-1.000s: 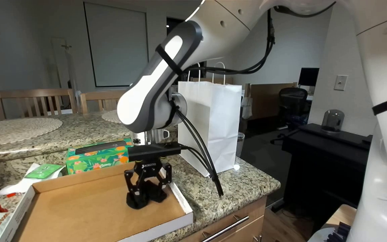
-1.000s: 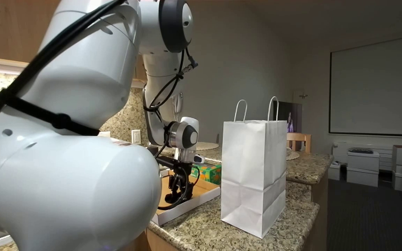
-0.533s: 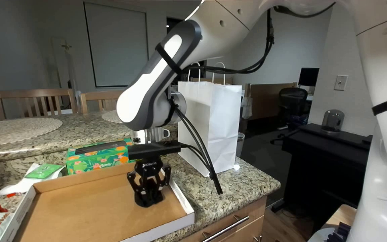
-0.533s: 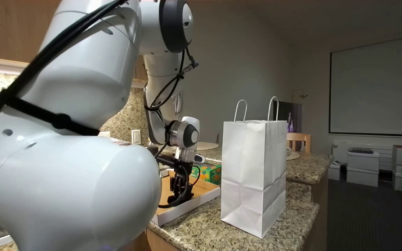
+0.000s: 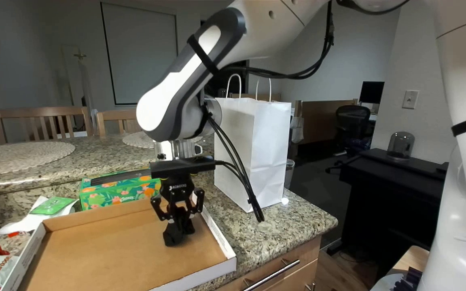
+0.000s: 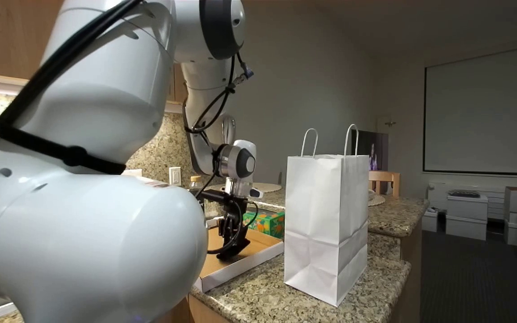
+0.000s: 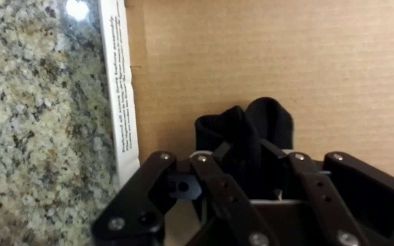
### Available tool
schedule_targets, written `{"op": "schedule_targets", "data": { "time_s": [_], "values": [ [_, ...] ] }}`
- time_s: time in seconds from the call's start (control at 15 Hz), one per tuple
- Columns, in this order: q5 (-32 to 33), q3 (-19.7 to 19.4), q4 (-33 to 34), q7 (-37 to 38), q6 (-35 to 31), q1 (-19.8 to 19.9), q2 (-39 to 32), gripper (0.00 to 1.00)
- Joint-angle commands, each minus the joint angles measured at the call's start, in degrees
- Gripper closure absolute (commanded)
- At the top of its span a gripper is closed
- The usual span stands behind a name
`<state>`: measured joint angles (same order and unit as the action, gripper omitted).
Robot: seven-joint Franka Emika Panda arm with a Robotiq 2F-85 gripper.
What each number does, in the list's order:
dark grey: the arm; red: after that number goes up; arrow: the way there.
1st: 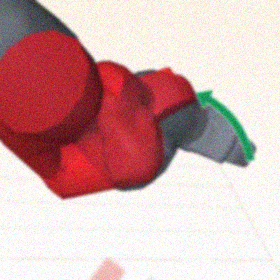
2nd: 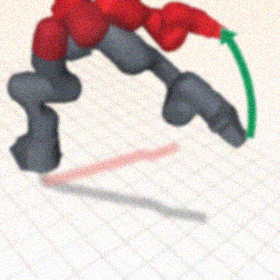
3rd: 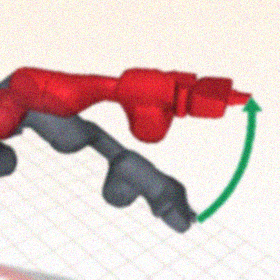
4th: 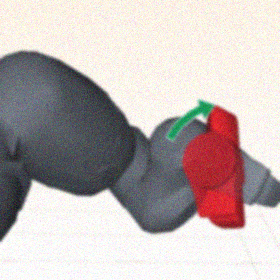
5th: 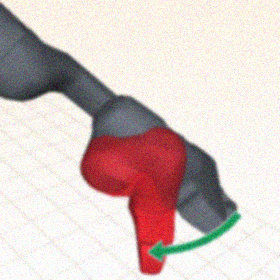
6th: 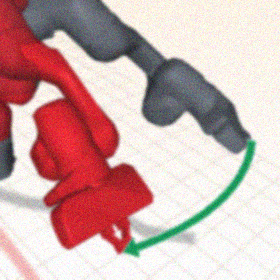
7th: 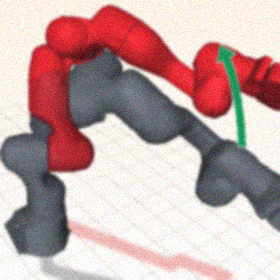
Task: Put the black socks in the white bag
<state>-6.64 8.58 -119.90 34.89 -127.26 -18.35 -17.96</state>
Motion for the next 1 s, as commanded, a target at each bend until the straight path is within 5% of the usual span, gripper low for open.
{"op": "schedule_targets", "data": {
  "time_s": [0.0,0.33,0.93],
  "values": [
    [3.5,0.6,0.3,1.6,4.9,-0.8,8.7,0.89],
    [12.2,3.3,8.0,0.7,14.4,-0.7,17.7,0.89],
    [13.0,2.5,40.1,-2.7,43.2,5.1,19.9,0.9]
  ]
}}
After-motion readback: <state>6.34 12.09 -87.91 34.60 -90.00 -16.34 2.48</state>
